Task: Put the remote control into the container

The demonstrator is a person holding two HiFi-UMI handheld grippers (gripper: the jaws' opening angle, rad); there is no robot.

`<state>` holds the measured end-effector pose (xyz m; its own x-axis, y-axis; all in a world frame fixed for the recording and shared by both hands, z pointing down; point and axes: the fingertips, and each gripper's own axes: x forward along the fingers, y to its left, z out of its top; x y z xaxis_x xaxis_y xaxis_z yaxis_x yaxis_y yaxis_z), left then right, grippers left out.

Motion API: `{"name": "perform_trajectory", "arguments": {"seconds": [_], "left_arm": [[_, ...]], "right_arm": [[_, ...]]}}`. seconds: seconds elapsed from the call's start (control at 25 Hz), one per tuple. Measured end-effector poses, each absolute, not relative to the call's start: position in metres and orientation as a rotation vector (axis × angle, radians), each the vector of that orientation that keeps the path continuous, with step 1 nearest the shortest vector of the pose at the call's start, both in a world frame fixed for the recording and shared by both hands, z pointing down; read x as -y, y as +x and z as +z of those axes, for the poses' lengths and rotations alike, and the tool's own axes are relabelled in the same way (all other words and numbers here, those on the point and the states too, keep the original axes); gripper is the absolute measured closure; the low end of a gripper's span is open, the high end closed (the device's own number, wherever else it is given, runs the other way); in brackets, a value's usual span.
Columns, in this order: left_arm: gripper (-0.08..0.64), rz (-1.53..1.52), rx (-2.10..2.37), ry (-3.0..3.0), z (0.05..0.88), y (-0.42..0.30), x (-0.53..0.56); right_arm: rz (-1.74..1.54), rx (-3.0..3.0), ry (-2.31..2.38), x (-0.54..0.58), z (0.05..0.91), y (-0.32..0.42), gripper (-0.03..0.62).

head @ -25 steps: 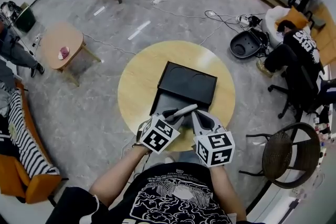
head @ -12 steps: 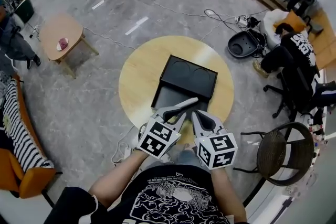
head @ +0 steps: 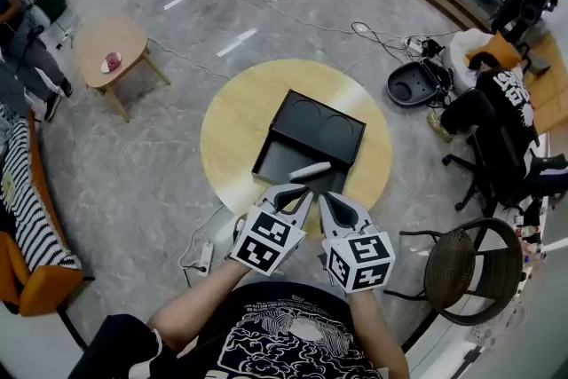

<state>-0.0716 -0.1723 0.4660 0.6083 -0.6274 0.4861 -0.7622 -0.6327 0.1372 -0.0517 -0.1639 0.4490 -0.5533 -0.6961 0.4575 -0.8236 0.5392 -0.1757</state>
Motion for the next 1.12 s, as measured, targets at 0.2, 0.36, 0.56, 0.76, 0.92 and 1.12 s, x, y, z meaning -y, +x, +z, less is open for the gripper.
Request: {"name": "perform_trajectory", "arguments": {"seconds": [0.2,0.36,0.56,0.76,0.92,1.12], "left_arm": [[0.545,0.549,1.195,2.502,0.458,-0.065,0.159],[0.545,0.532,1.235,2.489,0.452,-0.054,0.147],[0.545,0.506,1.291,2.467,0.447,-0.041,0.127],[0.545,0.510,1.336,2.444,0.451,-0.029,0.109],[0.545,0.516,1.385,2.412,0.452,-0.031,0.097],[0.545,0.524,1.428,2.381,0.448,-0.027,0.083]], "right_arm": [[0.542,2.472,1.223,0.149,0.448,-0.046,0.569],[0.535,2.503,1.201,0.137,0.443,-0.036,0.569],[0.507,2.535,1.166,0.115,0.438,-0.022,0.569],[0.484,2.573,1.130,0.098,0.439,-0.010,0.569],[0.481,2.597,1.092,0.087,0.439,-0.011,0.569],[0.473,2.612,1.068,0.075,0.435,-0.004,0.569]]}}
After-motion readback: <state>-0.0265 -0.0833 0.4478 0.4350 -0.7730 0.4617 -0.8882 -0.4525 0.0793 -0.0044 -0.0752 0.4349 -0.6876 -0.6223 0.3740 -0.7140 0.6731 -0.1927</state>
